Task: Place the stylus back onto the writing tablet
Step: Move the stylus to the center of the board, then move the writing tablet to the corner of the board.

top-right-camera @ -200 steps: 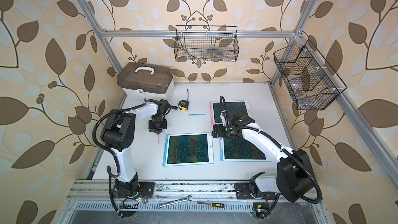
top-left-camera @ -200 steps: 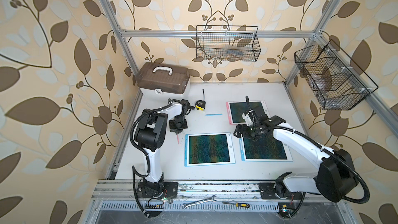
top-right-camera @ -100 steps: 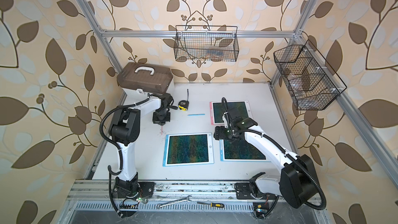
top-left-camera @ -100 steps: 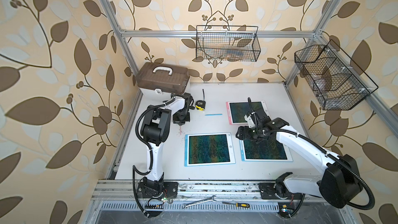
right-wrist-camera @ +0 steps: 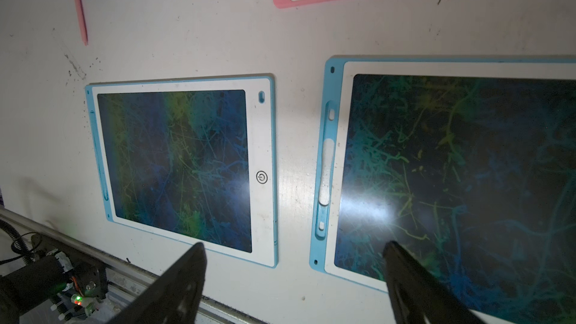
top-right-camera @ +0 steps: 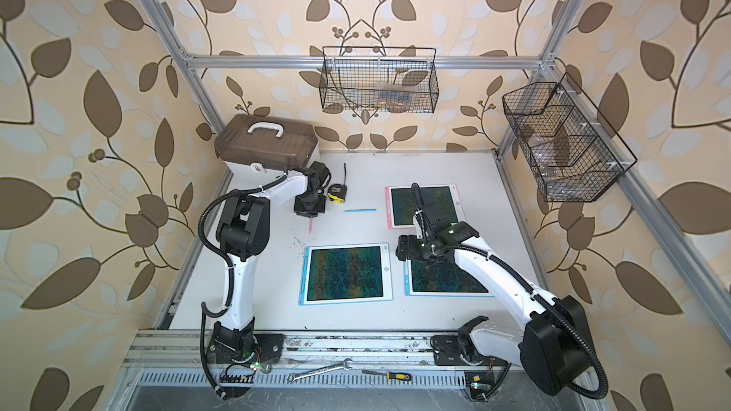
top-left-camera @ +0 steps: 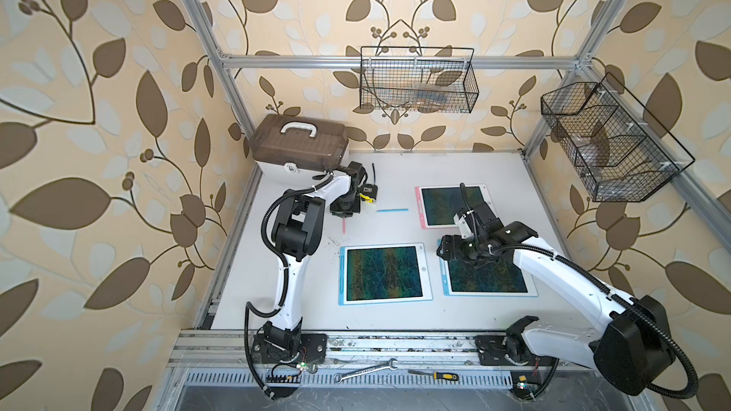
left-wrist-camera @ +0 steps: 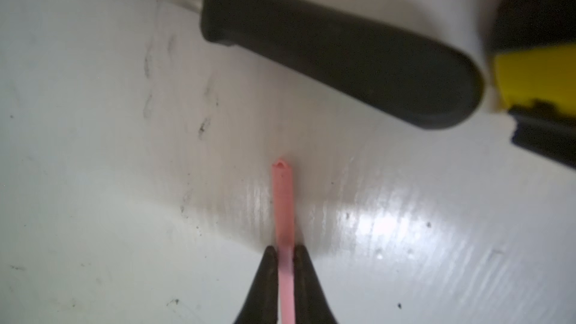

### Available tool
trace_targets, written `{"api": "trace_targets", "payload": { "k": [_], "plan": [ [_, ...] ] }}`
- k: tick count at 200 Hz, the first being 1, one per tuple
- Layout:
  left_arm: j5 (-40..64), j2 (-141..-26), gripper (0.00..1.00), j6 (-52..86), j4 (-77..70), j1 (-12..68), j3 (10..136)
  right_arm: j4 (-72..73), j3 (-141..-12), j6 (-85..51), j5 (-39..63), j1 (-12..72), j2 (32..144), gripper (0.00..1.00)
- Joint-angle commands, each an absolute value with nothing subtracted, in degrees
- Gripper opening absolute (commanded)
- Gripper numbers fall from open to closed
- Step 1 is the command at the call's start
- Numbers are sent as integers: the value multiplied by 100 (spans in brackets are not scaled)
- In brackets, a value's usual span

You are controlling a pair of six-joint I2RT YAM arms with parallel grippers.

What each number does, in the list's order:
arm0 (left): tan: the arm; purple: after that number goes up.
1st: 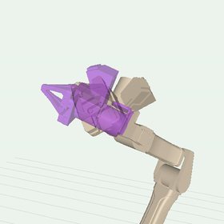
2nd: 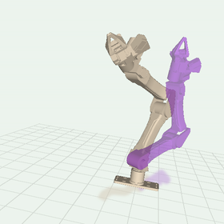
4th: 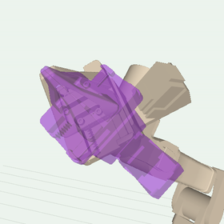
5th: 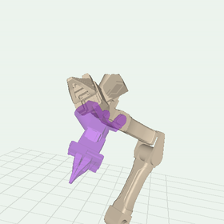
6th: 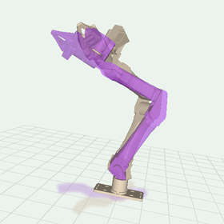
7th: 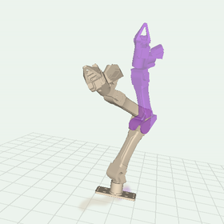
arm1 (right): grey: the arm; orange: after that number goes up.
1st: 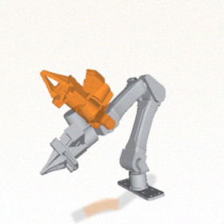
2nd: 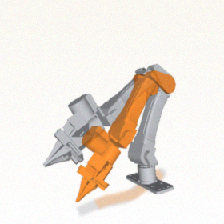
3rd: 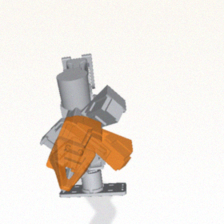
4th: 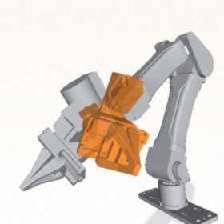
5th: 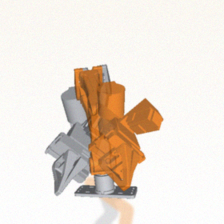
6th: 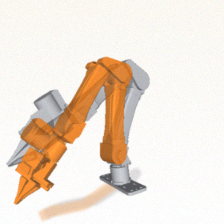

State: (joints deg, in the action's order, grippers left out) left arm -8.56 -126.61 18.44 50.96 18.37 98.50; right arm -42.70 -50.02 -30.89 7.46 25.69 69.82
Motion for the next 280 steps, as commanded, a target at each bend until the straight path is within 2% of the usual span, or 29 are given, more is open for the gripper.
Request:
{"api": "trace_targets", "payload": {
  "k": [1,25,58,78,96,159,192,280],
  "plan": [
    [-487,-12870,23,1970,4939,1898,9721,-4311,-4934,-3178,655,2551,6951,89],
    [-462,-12713,34,1993,5005,1898,9725,-4204,-4966,-3184,668,2565,7009,89],
    [-306,-12261,40,2029,5228,1898,9818,-4005,-4924,-3199,686,2633,7150,89],
    [67,-11815,50,2117,5320,1948,9695,-3805,-4848,-3245,716,2749,7297,89],
    [178,-11369,54,2178,5505,2146,9534,-3608,-4824,-3296,743,2928,7498,89],
    [573,-9412,65,2996,5352,2661,7981,-3080,-4852,-3505,729,3449,8313,89],
    [667,-8653,76,3308,5174,2823,7296,-2890,-4852,-3542,744,3556,8647,89],
    [584,-7777,80,3486,5332,2832,6794,-2530,-4954,-3694,860,4057,9404,89]
  ]
}}
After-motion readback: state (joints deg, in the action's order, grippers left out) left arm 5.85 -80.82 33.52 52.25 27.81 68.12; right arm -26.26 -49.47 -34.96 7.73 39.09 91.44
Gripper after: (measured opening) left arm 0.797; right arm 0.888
